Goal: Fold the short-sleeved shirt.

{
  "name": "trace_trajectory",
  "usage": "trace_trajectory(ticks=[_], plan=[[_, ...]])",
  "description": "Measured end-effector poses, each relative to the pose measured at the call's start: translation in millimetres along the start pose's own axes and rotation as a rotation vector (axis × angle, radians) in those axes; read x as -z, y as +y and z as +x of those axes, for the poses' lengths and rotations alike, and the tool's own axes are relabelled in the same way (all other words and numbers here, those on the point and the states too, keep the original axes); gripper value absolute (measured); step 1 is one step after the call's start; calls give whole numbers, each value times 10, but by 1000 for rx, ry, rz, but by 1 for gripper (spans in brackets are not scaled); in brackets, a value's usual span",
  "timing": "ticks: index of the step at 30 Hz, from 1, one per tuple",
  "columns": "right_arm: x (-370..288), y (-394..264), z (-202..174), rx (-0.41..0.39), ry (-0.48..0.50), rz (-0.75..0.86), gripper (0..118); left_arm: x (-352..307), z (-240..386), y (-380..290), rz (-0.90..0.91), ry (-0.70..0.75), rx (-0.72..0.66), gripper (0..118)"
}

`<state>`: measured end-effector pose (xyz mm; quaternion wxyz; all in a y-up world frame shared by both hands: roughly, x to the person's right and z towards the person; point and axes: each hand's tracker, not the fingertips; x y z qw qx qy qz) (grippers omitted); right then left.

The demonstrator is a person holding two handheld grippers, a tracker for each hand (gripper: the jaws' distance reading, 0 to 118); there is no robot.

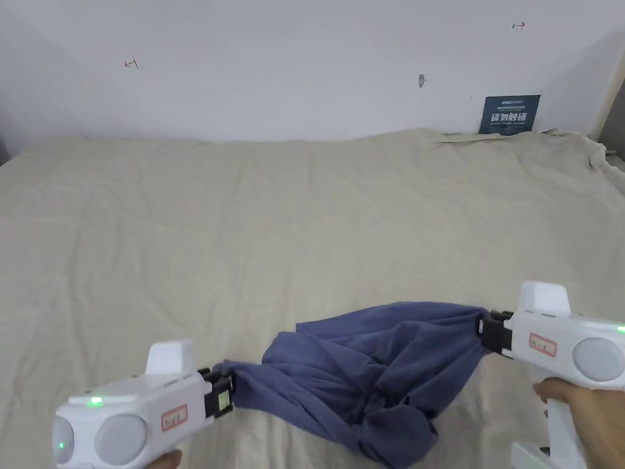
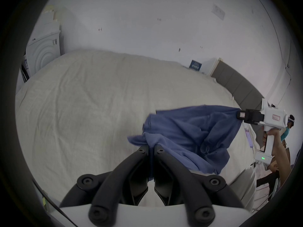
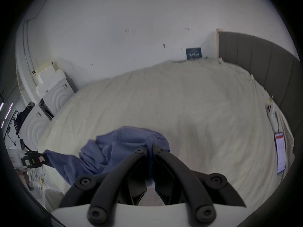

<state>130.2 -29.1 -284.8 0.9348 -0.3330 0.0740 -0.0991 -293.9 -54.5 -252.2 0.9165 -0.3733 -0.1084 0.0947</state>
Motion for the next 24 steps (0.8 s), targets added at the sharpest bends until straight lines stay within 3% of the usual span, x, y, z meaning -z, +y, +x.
trace_trajectory(ticks=[7,16,24], plan=[[-210,709,269,20,35,133,4,-97,-170,842,139,40,4,2],[-318,1715,657,-11,-57,264,4,-276,-407,2082,274,161,17,2],[-409,2427,770,45,-95,377,4,-392,-401,3057,372,223,44,2]])
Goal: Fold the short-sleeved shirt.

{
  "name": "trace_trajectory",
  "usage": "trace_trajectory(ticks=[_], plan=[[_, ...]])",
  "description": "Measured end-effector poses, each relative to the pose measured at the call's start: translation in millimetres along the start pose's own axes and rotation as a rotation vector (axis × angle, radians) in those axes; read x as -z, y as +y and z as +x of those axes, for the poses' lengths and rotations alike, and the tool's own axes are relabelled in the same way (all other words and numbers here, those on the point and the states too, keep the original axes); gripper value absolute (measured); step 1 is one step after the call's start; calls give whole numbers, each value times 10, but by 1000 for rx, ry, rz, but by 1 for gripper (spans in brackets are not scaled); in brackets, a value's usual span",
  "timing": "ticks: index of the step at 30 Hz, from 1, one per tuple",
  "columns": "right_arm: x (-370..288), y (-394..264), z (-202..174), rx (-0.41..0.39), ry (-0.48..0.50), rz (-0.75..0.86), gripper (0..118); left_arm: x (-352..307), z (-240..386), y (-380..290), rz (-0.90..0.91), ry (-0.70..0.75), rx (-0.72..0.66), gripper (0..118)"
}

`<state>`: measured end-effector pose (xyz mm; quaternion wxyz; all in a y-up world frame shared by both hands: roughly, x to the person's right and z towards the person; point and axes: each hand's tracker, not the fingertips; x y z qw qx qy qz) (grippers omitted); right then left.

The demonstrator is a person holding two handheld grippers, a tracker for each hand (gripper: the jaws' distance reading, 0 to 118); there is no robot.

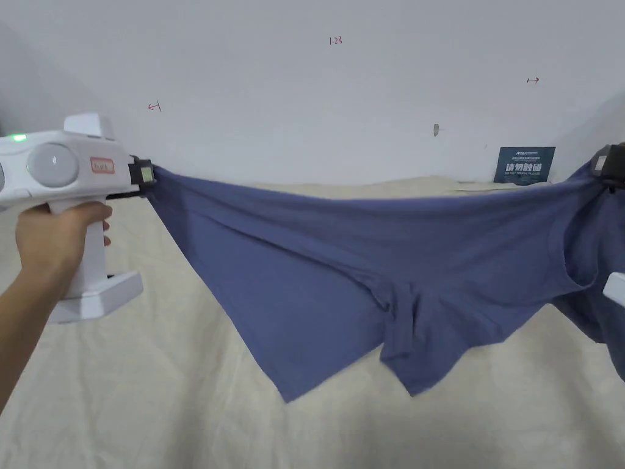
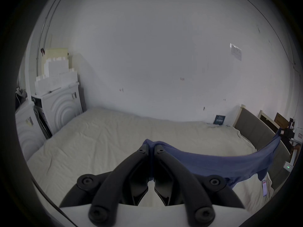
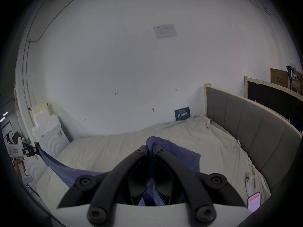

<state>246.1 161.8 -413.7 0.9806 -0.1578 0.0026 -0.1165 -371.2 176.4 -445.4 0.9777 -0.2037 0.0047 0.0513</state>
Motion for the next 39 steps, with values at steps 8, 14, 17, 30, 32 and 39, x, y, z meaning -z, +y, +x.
trace_trajectory(ticks=[8,14,17,30,32,39], plan=[[73,346,-192,10,1,92,4,137,161,580,106,30,59,2],[349,89,-104,-43,-22,61,4,362,175,321,79,52,95,2],[475,-182,-19,-33,-15,5,4,533,100,11,27,67,91,2],[560,-1671,378,82,-40,-234,4,689,-256,-1827,-251,69,19,2],[466,-1902,419,77,-45,-264,4,596,-307,-2118,-285,72,19,2],[-46,-2632,462,99,-69,-361,4,286,-523,-2965,-422,72,2,2]])
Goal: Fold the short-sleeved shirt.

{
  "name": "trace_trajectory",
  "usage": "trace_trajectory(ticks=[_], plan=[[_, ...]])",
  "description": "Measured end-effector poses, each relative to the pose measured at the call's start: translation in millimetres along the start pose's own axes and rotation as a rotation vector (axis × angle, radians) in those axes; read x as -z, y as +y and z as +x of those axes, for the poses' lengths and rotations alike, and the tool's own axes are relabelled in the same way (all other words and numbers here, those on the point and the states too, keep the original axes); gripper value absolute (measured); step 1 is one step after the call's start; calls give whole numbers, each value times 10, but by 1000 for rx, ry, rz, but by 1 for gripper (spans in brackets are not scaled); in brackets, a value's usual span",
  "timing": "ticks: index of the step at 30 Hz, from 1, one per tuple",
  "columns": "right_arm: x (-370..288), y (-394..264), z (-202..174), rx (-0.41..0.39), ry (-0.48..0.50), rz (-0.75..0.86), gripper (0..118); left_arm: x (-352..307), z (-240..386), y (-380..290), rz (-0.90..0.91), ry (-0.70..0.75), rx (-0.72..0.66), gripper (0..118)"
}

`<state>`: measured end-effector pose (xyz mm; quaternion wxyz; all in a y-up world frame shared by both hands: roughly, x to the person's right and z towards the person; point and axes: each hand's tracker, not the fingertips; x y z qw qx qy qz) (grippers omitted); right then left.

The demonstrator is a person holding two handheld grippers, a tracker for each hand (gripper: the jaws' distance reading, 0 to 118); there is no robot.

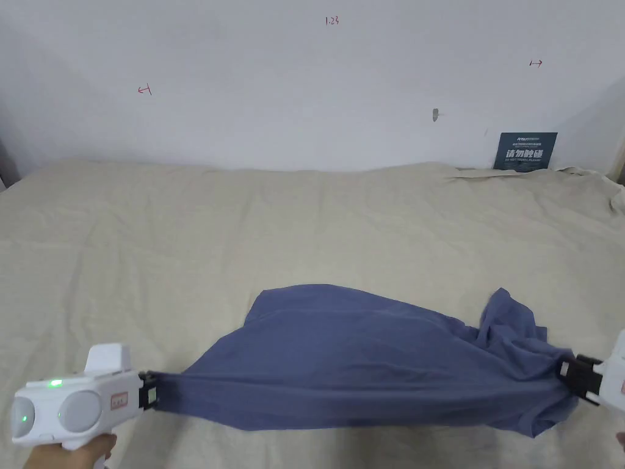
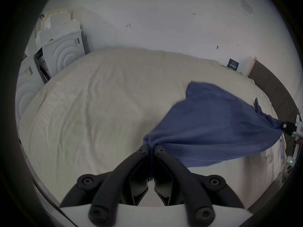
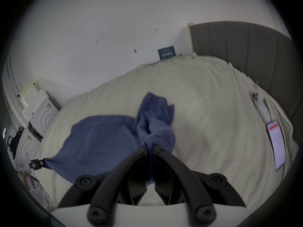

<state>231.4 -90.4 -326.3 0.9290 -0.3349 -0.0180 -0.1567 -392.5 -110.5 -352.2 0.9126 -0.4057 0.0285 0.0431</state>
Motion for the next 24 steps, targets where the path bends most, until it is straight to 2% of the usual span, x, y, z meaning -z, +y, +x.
trace_trajectory(ticks=[10,16,24], plan=[[-256,-977,289,65,-11,-100,4,-332,-237,-864,-77,0,-54,2],[-688,-1279,124,79,-8,-112,4,-640,-373,-1216,-84,16,-51,2],[-977,-1578,94,77,-24,-144,4,-884,-476,-1515,-100,35,-44,2]])
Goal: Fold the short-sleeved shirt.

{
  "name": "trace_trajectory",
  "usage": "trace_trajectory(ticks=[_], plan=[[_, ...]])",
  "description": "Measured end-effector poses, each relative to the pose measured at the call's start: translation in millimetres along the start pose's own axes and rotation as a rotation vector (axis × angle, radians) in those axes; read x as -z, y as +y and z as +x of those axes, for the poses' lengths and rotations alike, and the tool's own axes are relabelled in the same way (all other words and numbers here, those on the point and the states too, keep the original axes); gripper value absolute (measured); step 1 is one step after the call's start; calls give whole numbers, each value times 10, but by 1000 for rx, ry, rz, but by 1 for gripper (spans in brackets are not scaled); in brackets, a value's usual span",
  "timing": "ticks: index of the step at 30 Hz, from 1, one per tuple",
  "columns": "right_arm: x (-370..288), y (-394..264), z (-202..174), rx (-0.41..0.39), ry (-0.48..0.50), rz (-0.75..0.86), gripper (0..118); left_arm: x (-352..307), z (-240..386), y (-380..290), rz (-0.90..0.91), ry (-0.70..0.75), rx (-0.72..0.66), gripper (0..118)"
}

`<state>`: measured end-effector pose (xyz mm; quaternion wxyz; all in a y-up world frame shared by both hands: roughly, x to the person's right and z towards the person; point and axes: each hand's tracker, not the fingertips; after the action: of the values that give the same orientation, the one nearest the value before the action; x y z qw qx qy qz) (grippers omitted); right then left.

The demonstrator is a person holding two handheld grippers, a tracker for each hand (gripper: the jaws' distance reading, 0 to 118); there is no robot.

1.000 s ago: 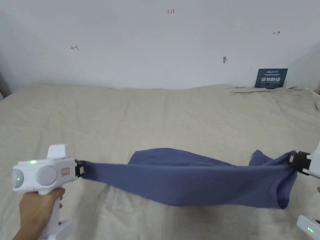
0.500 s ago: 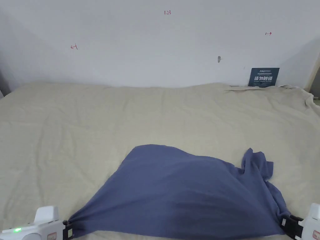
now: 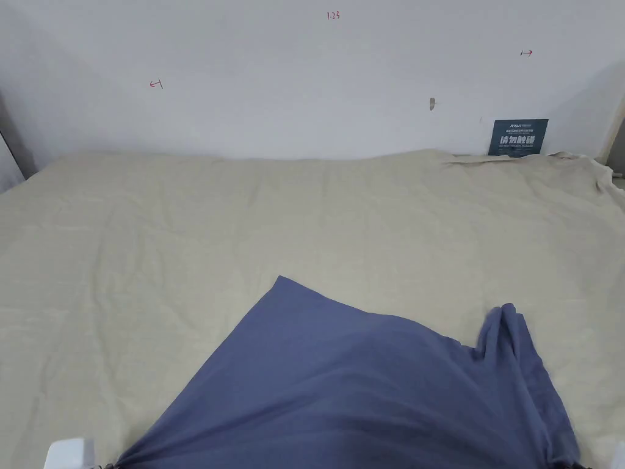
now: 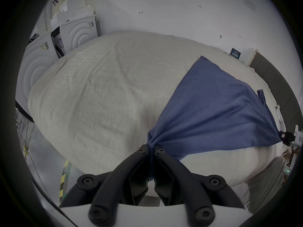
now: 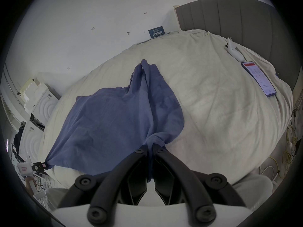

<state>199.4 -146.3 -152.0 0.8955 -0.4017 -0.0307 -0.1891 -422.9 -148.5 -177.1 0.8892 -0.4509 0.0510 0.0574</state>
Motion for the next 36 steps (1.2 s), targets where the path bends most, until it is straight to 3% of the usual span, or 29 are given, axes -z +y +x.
trace_trajectory(ticks=[11,14,16,18,19,21,26,32,34,35,36], plan=[[211,-135,-43,-30,-101,-93,4,302,159,-26,-118,53,-6,3],[128,-89,-122,-47,-112,-83,7,251,214,17,-119,69,-10,18],[27,-32,-238,-78,-130,-72,29,223,258,48,-123,85,6,47],[-67,42,-312,-112,-143,-47,72,179,280,91,-116,87,21,88],[-135,82,-369,-124,-138,-18,83,137,297,114,-105,82,21,100],[-277,180,-468,-145,-123,50,91,24,353,188,-49,60,20,107],[-588,445,-656,-221,-111,189,91,-299,512,473,89,12,4,107],[-897,612,-809,-249,-73,327,89,-636,741,833,233,-49,6,104],[-977,645,-841,-259,-67,372,73,-725,875,961,287,-75,23,80],[-990,658,-840,-262,-67,392,58,-759,932,1003,321,-90,27,58],[-1016,672,-845,-267,-62,413,31,-794,999,1047,353,-105,40,26]])
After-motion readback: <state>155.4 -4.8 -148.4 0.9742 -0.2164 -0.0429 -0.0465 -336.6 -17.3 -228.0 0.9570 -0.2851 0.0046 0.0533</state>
